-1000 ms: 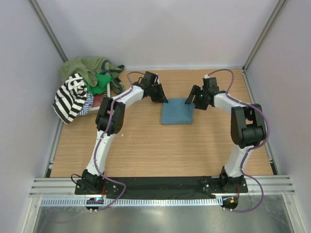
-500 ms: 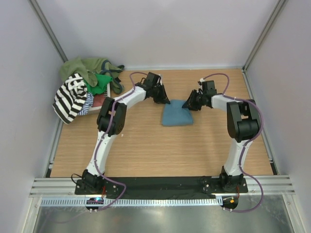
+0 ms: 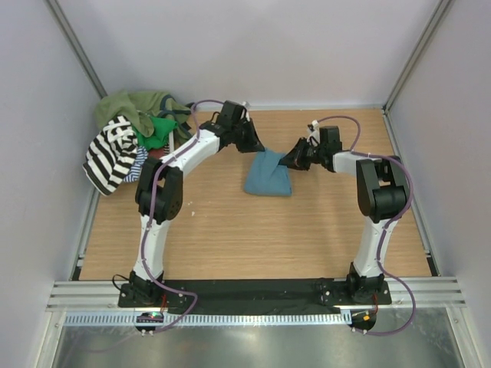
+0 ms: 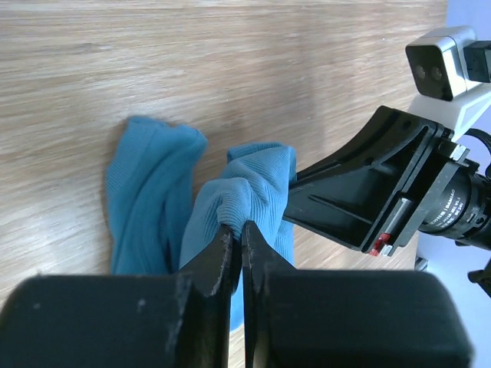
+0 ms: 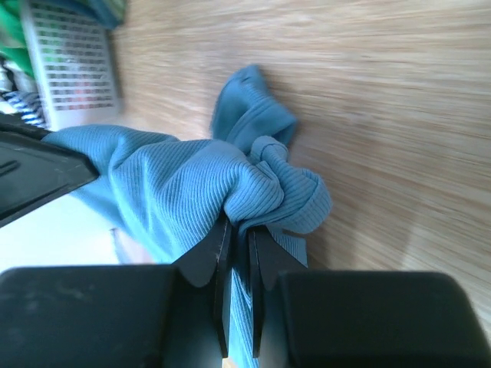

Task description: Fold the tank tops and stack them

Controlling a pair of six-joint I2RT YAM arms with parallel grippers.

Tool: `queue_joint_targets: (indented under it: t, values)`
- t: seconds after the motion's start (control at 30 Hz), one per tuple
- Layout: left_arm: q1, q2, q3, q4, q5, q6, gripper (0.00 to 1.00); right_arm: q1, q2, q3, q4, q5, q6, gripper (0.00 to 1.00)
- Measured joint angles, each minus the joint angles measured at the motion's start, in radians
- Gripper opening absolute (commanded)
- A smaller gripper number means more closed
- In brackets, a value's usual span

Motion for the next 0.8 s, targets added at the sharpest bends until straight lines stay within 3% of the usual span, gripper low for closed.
queue_joint_targets:
  t: [0.23, 0.4, 0.53, 0.8]
  values:
    - [0.011, -0.013, -0.044, -0.002, -0.026, -0.001, 0.04, -0.011, 0.079, -0.013, 0.182, -0.111, 0.123, 0.07]
    - [0.031, 0.022, -0.049, -0.002, -0.034, -0.003, 0.04, -0.026, 0.111, -0.012, 0.182, -0.117, 0.136, 0.07]
    - [0.047, 0.056, -0.048, -0.002, -0.035, 0.0, 0.04, -0.051, 0.114, -0.011, 0.199, -0.126, 0.142, 0.01]
    - [0.054, 0.104, -0.036, -0.001, -0.036, 0.002, 0.05, -0.103, 0.181, -0.057, 0.345, -0.175, 0.215, 0.01]
